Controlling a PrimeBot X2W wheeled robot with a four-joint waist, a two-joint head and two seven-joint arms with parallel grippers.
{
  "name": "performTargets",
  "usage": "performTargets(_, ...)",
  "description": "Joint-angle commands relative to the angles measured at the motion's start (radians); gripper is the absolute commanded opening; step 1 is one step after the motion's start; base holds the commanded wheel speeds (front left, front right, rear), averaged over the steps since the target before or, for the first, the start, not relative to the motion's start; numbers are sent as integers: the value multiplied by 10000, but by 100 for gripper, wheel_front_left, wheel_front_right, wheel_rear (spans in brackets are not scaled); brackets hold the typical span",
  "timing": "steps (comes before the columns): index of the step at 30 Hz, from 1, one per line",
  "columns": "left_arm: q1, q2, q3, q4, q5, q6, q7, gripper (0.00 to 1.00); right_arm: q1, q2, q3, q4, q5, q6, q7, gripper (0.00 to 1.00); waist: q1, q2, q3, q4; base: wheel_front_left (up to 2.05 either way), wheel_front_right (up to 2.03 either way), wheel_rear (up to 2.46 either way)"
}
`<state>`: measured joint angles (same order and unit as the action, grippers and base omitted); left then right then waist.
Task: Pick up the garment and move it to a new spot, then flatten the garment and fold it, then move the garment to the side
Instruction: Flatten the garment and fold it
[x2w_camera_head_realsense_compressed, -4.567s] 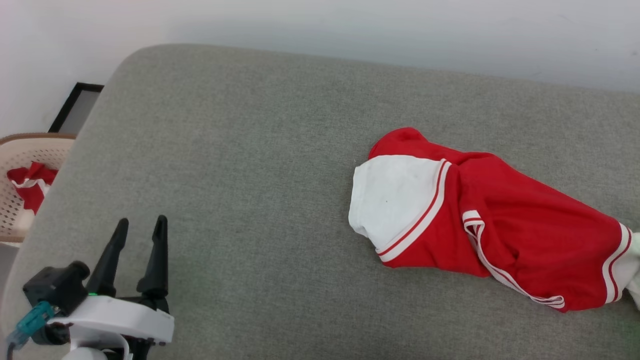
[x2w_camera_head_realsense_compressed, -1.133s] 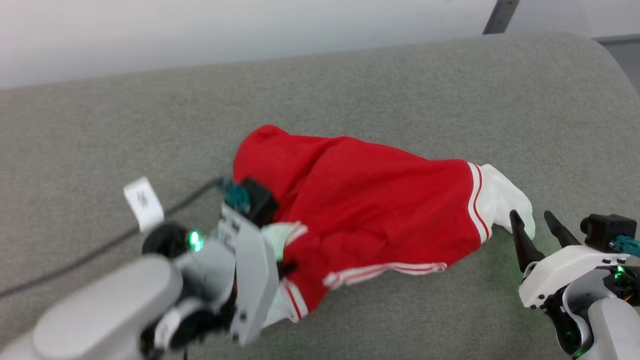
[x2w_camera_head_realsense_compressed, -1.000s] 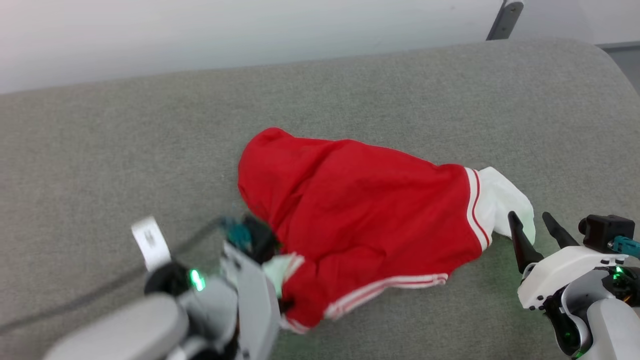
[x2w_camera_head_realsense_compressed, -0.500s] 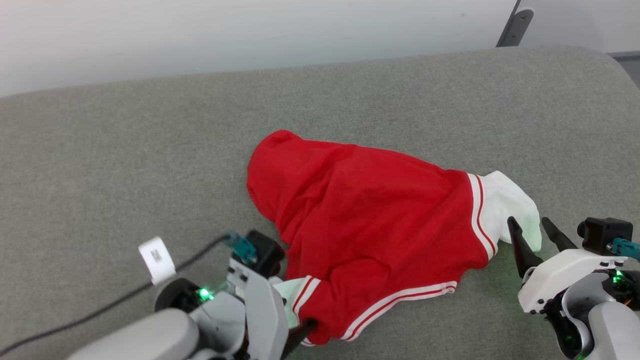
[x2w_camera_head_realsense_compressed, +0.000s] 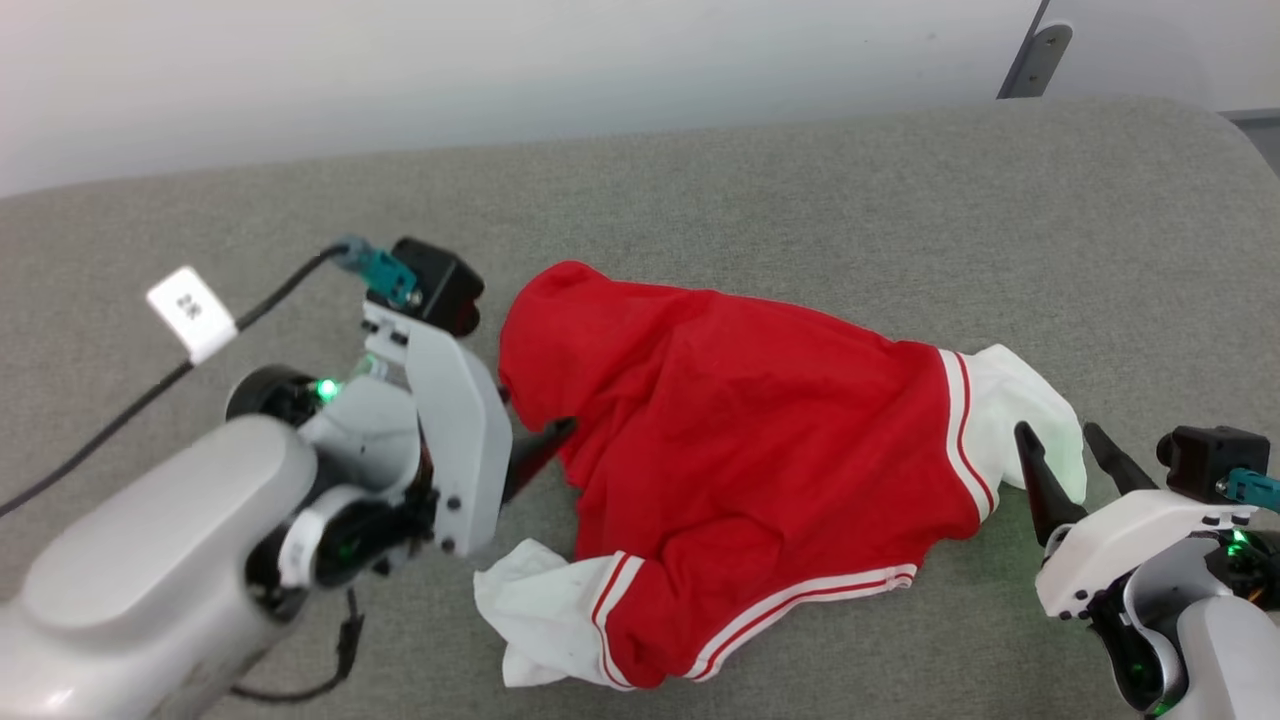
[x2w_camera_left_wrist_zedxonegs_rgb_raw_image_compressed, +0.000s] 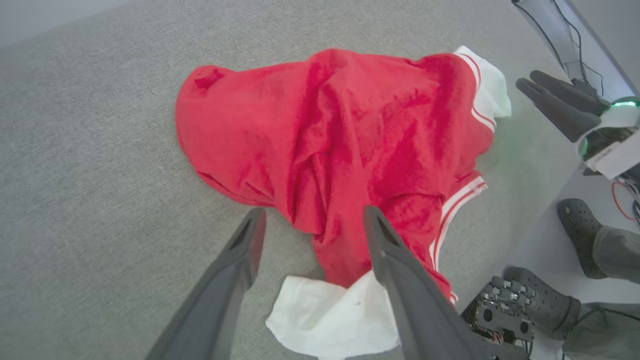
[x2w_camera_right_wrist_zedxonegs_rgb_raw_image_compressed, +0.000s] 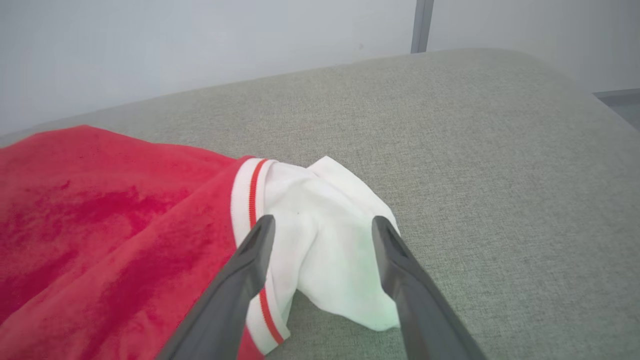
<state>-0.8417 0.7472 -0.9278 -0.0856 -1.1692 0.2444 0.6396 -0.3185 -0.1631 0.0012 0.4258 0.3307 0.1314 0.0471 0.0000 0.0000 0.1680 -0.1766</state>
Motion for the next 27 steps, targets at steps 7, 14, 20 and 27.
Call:
performTargets(7, -404, -1111, -228, 2267, 289, -791, -620, 100, -253, 81, 111, -229, -197, -14, -289, 100, 0, 0, 181, -141, 0, 0, 0)
performTargets(14, -648, -1972, -432, 4250, 116, -1428, -593, 100, -457, 162, 213, -498, -341, -14, -667, 100, 0, 0, 467, -359, 0, 0, 0)
performTargets(20, -745, -2422, -677, 5419, 197, -1769, -511, 100, -550, 294, 260, -639, -374, -14, -877, 100, 0, 0, 606, -522, 0, 0, 0)
performTargets(27, -611, -2662, -901, 6800, 283, -2392, -779, 0, -574, 344, 355, -722, -445, -14, -1068, 100, 0, 0, 666, -627, 0, 0, 0)
